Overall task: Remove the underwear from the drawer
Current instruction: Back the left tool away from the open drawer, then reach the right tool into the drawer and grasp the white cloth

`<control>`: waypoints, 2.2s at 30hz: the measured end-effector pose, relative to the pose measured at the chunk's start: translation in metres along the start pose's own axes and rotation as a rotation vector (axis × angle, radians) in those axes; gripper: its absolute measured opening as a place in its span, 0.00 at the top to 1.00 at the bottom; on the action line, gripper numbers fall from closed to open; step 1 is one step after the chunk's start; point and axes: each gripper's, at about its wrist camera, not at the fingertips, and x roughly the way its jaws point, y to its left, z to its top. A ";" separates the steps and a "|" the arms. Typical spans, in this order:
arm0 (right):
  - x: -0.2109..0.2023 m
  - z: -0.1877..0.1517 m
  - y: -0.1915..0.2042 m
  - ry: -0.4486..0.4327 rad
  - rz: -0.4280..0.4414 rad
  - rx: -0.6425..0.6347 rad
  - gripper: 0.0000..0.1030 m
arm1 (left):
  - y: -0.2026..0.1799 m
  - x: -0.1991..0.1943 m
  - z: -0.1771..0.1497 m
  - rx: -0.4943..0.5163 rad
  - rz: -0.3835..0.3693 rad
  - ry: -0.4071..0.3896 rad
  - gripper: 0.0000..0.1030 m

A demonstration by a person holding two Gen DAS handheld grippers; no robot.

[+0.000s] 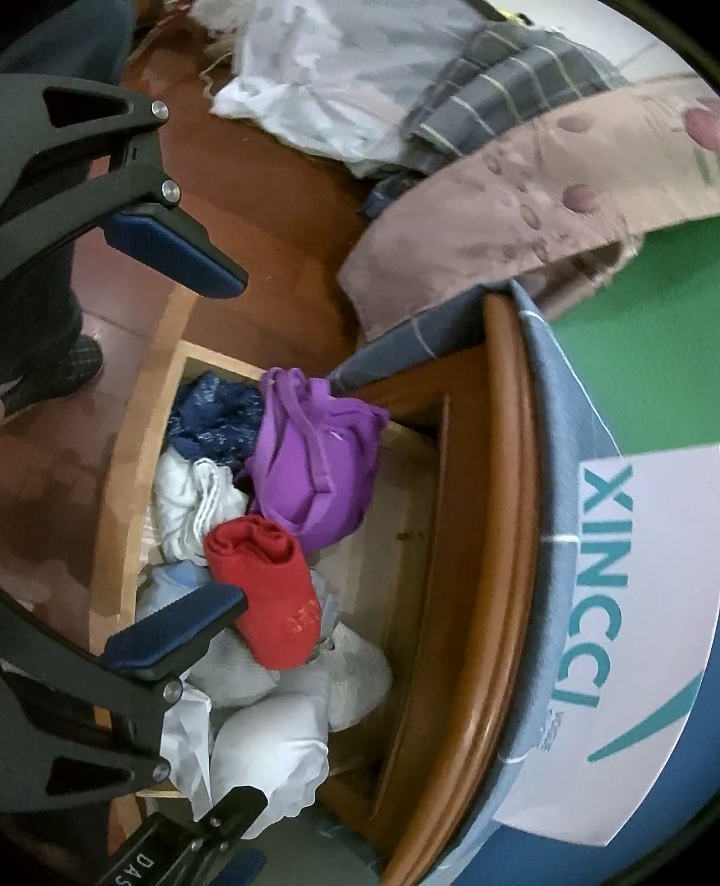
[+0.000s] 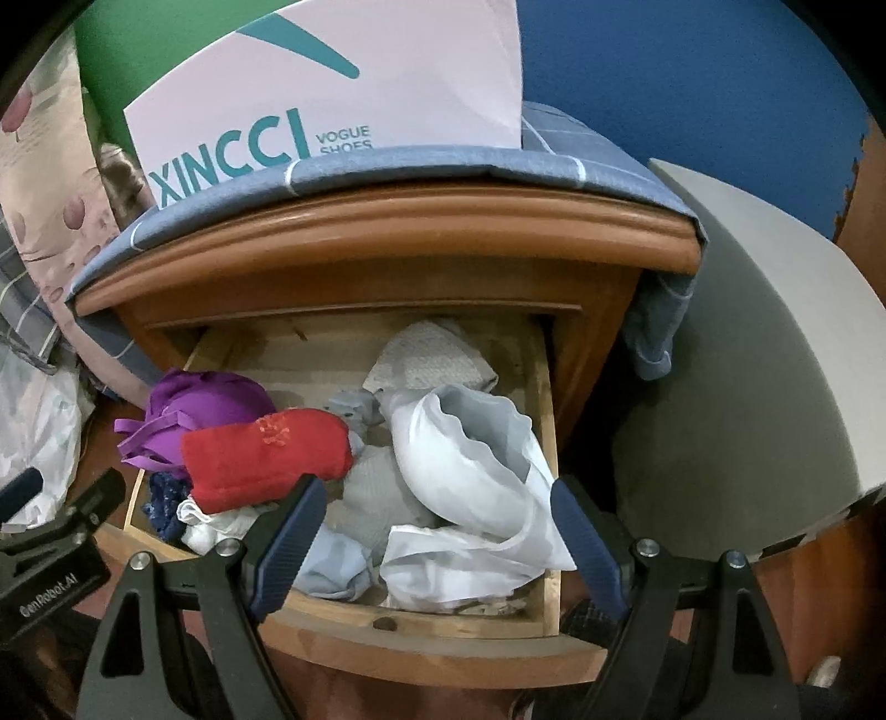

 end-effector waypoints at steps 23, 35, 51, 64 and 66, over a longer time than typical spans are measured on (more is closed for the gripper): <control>0.015 -0.002 0.010 0.010 -0.024 -0.051 0.17 | 0.001 0.027 0.009 -0.026 -0.072 0.081 0.00; 0.017 -0.003 0.007 0.019 -0.006 -0.061 0.17 | 0.007 0.032 0.010 -0.031 -0.030 0.089 0.00; 0.080 0.032 0.021 0.186 -0.068 -0.250 0.17 | 0.019 0.039 0.015 -0.031 0.003 0.092 0.00; 0.127 0.036 0.033 0.272 -0.104 -0.387 0.18 | 0.022 0.052 0.013 -0.039 0.006 0.134 0.00; 0.127 0.034 0.035 0.265 -0.119 -0.414 0.24 | 0.022 0.054 0.012 -0.036 0.009 0.140 0.00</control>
